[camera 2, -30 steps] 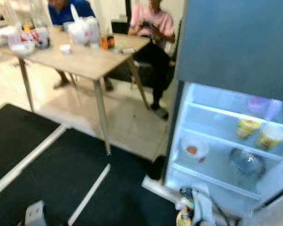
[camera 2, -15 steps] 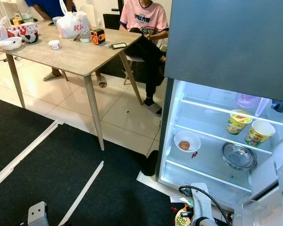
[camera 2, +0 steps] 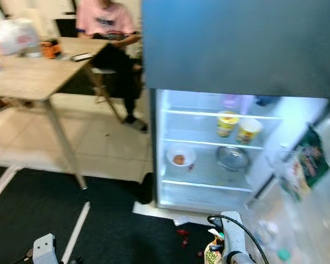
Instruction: Restocking fridge
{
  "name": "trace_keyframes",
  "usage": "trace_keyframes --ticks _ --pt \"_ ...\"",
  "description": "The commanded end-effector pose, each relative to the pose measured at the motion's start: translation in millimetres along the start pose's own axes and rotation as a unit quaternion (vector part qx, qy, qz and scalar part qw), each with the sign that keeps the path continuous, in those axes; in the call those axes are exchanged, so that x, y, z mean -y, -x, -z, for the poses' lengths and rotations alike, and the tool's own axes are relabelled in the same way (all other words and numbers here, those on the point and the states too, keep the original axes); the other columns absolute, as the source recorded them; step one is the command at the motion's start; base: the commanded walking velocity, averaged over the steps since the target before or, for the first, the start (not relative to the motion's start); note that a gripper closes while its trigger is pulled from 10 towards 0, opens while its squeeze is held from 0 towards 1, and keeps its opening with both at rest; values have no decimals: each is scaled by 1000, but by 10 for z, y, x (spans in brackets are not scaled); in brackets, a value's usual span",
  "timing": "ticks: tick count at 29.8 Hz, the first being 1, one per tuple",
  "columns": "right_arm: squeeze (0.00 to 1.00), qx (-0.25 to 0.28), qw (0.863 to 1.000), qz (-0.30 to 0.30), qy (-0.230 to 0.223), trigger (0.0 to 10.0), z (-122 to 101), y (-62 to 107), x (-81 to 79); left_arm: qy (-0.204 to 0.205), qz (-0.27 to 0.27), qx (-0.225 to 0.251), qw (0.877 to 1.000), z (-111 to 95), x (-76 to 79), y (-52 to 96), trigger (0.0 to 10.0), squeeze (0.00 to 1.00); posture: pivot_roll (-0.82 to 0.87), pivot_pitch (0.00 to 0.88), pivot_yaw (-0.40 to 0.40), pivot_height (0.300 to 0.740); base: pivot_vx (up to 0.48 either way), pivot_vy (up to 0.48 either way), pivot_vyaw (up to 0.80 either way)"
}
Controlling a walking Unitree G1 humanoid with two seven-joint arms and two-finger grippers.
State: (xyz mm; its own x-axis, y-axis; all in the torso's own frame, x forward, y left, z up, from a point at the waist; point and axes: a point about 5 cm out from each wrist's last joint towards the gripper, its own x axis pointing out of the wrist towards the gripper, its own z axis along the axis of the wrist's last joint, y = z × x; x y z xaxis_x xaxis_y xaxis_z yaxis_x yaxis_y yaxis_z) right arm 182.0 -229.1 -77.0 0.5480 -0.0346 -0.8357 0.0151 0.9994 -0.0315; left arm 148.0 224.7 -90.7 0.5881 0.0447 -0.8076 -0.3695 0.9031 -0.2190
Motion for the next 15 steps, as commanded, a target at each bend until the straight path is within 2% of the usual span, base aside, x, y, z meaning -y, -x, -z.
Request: trace_keyframes --ticks 1,15 --pt "0 -3 1000 -3 -2 10000 16 -4 -33 -1 -4 -2 1000 8 -30 9 10000 0 -33 0 41 740 0 0 -800" --pt "0 -1 1000 -4 0 10000 -13 -8 -32 -5 -5 -1 1000 14 -39 14 10000 0 -30 0 35 740 0 0 -797"
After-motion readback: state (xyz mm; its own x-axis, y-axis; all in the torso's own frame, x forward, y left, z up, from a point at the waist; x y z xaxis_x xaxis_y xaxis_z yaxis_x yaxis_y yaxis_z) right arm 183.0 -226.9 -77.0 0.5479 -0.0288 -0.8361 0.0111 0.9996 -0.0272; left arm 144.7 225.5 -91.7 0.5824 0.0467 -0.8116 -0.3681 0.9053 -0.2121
